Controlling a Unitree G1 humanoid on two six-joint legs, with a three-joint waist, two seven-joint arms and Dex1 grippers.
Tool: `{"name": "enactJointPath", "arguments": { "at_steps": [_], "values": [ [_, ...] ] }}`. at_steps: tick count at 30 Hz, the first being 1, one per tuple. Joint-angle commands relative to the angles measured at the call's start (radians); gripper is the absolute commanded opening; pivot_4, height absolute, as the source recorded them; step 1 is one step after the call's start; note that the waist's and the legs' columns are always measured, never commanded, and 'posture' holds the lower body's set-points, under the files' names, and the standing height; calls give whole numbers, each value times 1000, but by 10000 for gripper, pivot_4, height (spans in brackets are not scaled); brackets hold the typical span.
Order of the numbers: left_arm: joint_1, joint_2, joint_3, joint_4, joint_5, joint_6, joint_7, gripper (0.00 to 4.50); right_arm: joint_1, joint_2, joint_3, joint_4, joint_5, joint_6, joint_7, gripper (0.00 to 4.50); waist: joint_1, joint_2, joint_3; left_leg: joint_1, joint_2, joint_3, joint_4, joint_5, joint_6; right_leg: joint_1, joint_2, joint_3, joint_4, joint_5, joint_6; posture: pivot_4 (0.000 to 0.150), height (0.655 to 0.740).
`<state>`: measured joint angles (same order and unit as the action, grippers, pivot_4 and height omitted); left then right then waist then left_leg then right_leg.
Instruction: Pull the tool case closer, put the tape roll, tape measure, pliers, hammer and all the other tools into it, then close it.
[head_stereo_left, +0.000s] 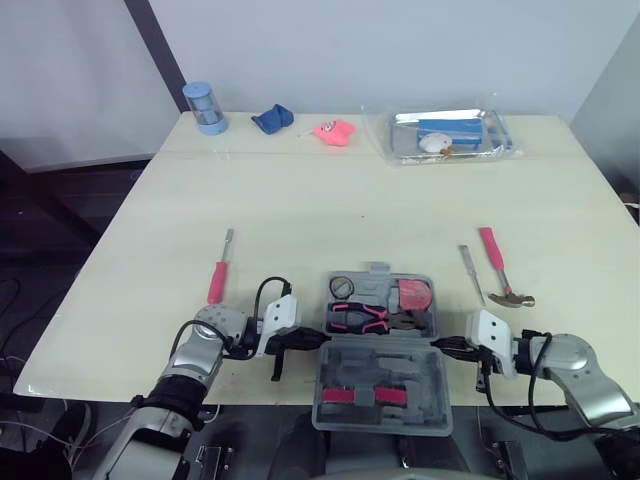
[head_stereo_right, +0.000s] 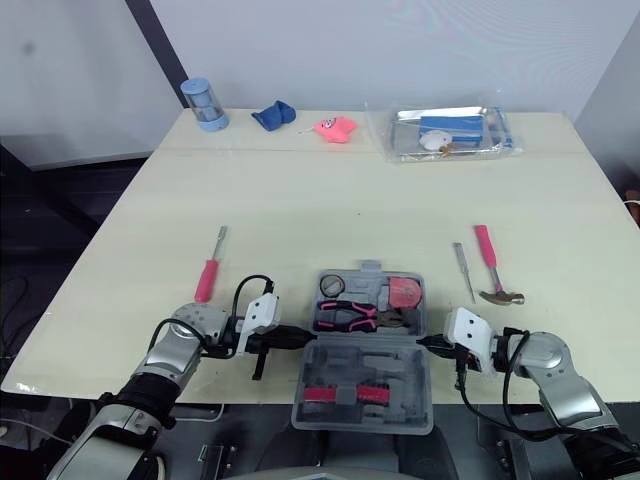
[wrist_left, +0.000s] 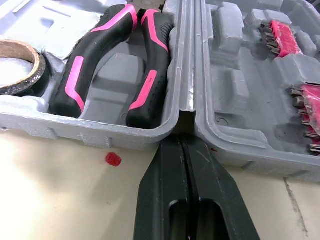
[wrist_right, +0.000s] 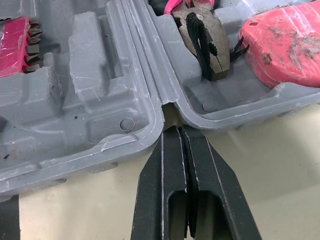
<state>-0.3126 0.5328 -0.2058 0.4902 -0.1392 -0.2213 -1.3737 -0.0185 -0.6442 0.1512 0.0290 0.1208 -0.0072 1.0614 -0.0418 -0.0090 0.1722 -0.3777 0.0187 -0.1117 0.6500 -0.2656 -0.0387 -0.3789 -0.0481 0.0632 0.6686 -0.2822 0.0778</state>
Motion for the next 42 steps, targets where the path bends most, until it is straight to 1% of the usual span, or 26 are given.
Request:
{"name": "enactJointPath", "arguments": {
  "at_steps": [1, 13, 26, 42],
  "values": [
    [-25, -14, 4, 7, 5, -16, 26, 0, -27, 21, 5, -11, 12, -20, -9, 208, 0, 0, 0, 0, 0, 0, 0, 0, 0, 0, 0, 0, 0, 0, 0, 1500, 7400],
    [-60, -27, 17, 62, 29, -35, 101, 0, -87, 58, 11, 55, -22, -45, -40, 208, 0, 0, 0, 0, 0, 0, 1, 0, 0, 0, 0, 0, 2, 0, 0, 1500, 7400],
    [-136, -54, 11, 180, 100, -90, 208, 0, -143, 96, 10, 137, -63, -89, -86, 208, 0, 0, 0, 1, -1, -1, 2, 0, 0, 0, 0, 0, 4, 0, 0, 1500, 7400],
    [-157, -65, 6, 221, 120, -97, 231, 0, -198, 131, 4, 204, -78, -108, -128, 208, -1, 1, -1, 2, -1, -1, 2, 0, 0, 0, 0, 0, 6, 0, 0, 1500, 7400]
  ]
}}
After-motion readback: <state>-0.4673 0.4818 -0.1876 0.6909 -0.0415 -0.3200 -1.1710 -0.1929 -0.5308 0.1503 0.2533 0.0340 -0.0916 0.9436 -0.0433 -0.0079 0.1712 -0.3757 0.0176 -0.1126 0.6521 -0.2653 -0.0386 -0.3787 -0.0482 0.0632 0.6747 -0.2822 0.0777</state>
